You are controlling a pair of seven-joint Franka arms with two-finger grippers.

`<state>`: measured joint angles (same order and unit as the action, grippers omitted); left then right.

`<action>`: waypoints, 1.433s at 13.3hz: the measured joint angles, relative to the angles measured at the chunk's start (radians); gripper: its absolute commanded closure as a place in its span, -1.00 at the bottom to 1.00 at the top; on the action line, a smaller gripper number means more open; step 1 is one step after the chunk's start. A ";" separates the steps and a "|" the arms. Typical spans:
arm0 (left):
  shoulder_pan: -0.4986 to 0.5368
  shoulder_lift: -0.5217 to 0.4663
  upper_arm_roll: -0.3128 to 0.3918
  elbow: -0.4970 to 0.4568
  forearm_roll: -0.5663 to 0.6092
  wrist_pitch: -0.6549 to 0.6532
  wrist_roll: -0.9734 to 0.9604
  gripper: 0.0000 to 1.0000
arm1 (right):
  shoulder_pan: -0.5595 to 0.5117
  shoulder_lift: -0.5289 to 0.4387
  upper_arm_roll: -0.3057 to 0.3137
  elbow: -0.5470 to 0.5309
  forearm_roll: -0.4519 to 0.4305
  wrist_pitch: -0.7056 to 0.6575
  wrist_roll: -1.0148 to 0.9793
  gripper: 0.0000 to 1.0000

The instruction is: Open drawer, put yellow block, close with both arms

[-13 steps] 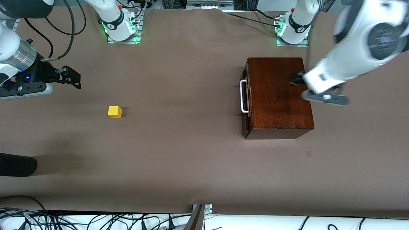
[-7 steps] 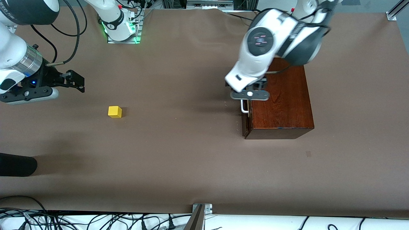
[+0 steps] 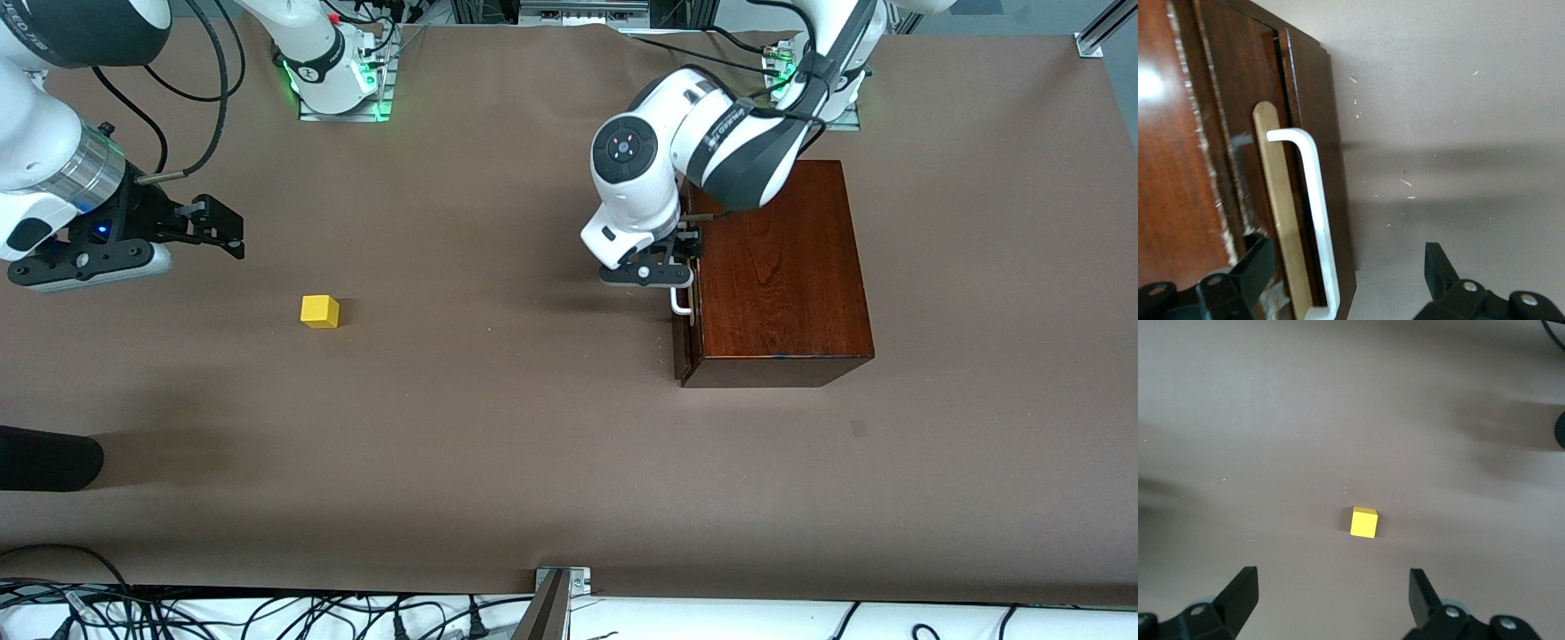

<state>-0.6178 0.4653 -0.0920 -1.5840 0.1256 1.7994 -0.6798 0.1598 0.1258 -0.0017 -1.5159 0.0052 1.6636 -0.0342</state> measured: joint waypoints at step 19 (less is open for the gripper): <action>-0.086 0.129 -0.002 -0.035 0.189 0.143 -0.203 -1.00 | 0.001 0.000 -0.004 0.003 -0.012 0.000 0.000 -1.00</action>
<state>-0.7039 0.5942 -0.0945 -1.6187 0.3141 1.9419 -0.8827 0.1603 0.1258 -0.0057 -1.5132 -0.0064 1.6638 -0.0343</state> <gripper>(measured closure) 0.000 0.000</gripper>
